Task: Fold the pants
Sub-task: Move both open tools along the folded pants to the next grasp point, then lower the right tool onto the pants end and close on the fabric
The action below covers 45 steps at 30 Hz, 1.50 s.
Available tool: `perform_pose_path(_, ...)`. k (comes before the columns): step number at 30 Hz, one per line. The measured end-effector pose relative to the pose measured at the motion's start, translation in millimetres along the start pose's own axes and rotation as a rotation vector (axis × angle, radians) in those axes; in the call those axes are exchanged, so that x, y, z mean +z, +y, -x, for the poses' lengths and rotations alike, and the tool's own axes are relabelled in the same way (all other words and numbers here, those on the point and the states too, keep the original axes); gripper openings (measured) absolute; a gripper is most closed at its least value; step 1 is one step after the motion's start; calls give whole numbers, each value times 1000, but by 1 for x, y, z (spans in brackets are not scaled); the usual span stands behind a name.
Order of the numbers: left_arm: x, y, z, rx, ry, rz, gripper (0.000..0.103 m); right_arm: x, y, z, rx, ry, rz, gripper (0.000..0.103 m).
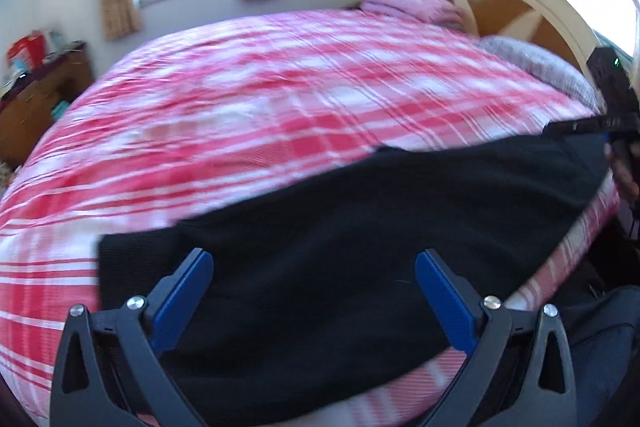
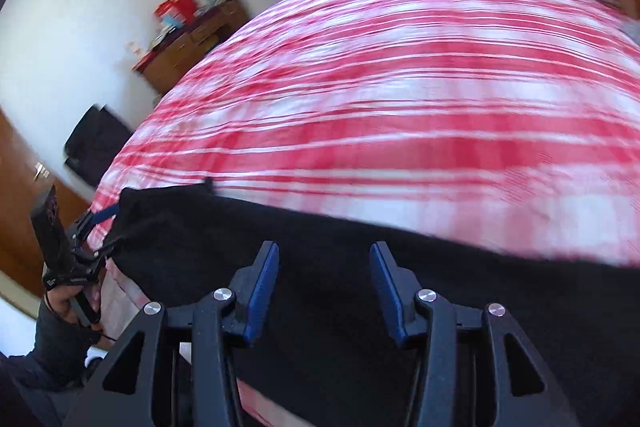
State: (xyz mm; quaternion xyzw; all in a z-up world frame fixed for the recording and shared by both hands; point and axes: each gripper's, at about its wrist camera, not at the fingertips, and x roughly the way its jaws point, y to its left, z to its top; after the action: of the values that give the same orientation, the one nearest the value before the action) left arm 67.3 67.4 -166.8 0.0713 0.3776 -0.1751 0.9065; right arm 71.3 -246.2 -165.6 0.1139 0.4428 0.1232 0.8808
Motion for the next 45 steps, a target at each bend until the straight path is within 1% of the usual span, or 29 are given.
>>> perform_pose_path(3, -3, -28, -11, -46, 27, -61, 103, -20, -18, 21, -4, -24, -34, 51)
perform_pose_path(6, -6, -51, -15, -83, 49, -99, 103, -35, -19, 20, 38, -9, -29, 51)
perform_pose_path(8, -11, -65, -24, -93, 86, -132, 103, -43, -10, 7, 82, 33, -4, 51)
perform_pose_path(9, -14, -70, -31, -100, 126, -150, 103, -49, -3, -5, 98, 75, 17, 51)
perform_pose_path(10, -18, -75, -36, -97, 156, -168, 103, -53, 1, -14, 92, 102, 32, 51)
perform_pose_path(11, -21, -81, -36, -63, 140, -201, 103, -57, 6, -18, 71, 106, 54, 51)
perform_pose_path(12, -22, -83, -33, -60, 130, -211, 103, -61, 13, -19, 40, 98, 95, 51)
perform_pose_path(13, -20, -83, -32, -70, 132, -212, 103, -61, 17, -17, 32, 94, 116, 51)
perform_pose_path(16, -10, -80, -23, -85, 99, -181, 103, -58, 13, -7, 66, 91, 91, 51)
perform_pose_path(18, 1, -82, -18, -106, 77, -165, 103, -57, 7, 3, 45, 54, 78, 51)
perform_pose_path(20, 13, -92, -16, -134, 53, -178, 103, -54, -3, 21, -1, 4, 70, 51)
perform_pose_path(22, 20, -104, -17, -146, 40, -200, 103, -49, -14, 42, -33, -49, 59, 51)
perform_pose_path(24, 28, -119, -22, -165, 34, -227, 103, -43, -32, 78, -77, -132, 33, 51)
perform_pose_path(26, 35, -132, -30, -188, 34, -240, 103, -35, -64, 121, -154, -237, -26, 51)
perform_pose_path(28, 39, -142, -38, -209, 40, -238, 103, -30, -100, 156, -261, -317, -108, 51)
perform_pose_path(29, 41, -147, -43, -227, 49, -235, 103, -27, -119, 170, -323, -343, -158, 51)
perform_pose_path(31, 45, -153, -49, -240, 61, -235, 103, -28, -163, 198, -436, -386, -277, 51)
perform_pose_path(32, 47, -156, -50, -242, 63, -239, 103, -29, -187, 207, -471, -374, -326, 51)
perform_pose_path(34, 48, -161, -53, -245, 71, -250, 103, -31, -216, 210, -534, -331, -369, 51)
perform_pose_path(35, 49, -163, -54, -244, 74, -253, 103, -32, -229, 208, -548, -306, -384, 51)
perform_pose_path(38, 48, -169, -61, -240, 88, -250, 103, -37, -250, 194, -482, -241, -407, 51)
perform_pose_path(39, 48, -169, -62, -237, 93, -246, 103, -39, -252, 191, -484, -230, -403, 48)
perform_pose_path(41, 45, -170, -63, -229, 98, -239, 103, -41, -252, 184, -462, -230, -390, 33)
perform_pose_path(42, 44, -169, -63, -227, 100, -234, 103, -41, -251, 181, -456, -232, -389, 19)
perform_pose_path(43, 42, -169, -62, -225, 103, -231, 103, -40, -251, 178, -467, -228, -380, 11)
perform_pose_path(45, 42, -170, -64, -221, 104, -232, 103, -36, -246, 177, -495, -232, -347, 8)
